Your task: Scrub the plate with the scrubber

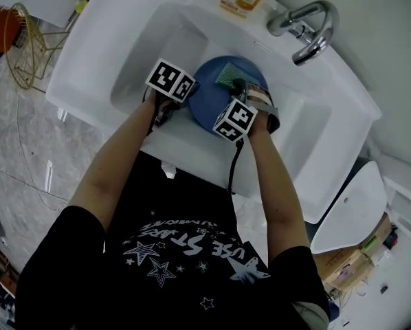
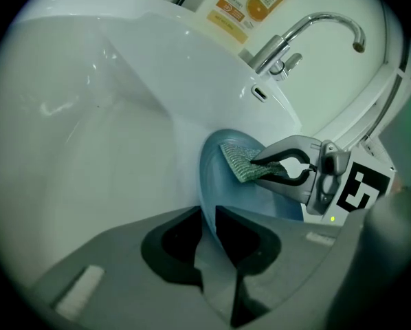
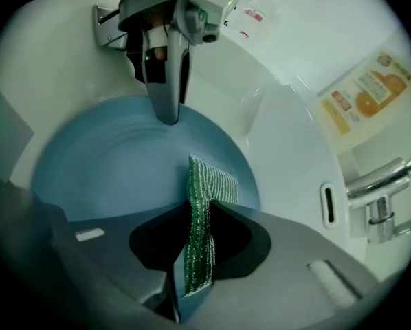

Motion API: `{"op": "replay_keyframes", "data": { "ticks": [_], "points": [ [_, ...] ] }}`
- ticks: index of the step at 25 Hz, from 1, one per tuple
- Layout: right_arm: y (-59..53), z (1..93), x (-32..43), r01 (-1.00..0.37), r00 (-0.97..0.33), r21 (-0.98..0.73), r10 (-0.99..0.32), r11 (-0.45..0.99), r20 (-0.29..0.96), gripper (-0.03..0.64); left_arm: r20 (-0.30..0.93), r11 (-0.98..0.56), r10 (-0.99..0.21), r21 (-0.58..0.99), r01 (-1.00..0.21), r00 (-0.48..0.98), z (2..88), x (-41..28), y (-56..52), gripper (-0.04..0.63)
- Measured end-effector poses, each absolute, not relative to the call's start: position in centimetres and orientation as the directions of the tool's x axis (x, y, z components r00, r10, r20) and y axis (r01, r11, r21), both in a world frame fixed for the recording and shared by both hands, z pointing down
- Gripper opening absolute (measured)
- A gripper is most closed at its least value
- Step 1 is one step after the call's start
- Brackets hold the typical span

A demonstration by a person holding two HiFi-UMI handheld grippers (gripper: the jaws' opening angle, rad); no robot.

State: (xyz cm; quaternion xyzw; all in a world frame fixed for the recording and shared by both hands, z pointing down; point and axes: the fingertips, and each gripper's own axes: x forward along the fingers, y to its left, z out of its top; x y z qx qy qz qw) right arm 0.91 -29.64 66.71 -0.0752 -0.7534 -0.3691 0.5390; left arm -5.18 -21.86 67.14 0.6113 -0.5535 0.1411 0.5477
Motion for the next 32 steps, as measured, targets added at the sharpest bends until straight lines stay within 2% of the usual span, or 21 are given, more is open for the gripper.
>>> {"op": "replay_keyframes", "data": {
  "ticks": [10,16,25,29,32],
  "points": [
    [-26.9,66.9,3.2,0.555,-0.325,0.361,-0.204,0.750,0.923,0.106,0.787,0.217,-0.519,0.499,-0.839,0.334,67.0,-5.3,-21.6,0.064],
    [-21.9,66.3,6.1,0.622,-0.241,0.178,-0.030,0.763,0.970,0.109,0.791,0.221,-0.516,0.492,-0.842,0.328,67.0,-5.3,-21.5,0.066],
    [-18.4,65.5,8.5,0.656,-0.173,0.057,0.076,0.753,0.982,0.109,0.802,0.227,-0.510,0.474,-0.851,0.311,66.7,-5.4,-21.4,0.066],
    [-19.0,64.0,7.8,0.592,-0.230,0.040,0.122,0.805,0.966,0.110,0.813,0.238,-0.499,0.460,-0.856,0.298,66.9,-5.3,-21.3,0.066],
    [-20.7,62.3,6.9,0.526,-0.320,0.110,0.076,0.843,0.944,0.107,0.822,0.246,-0.488,0.452,-0.857,0.293,67.0,-5.5,-21.1,0.066]
  ]
}}
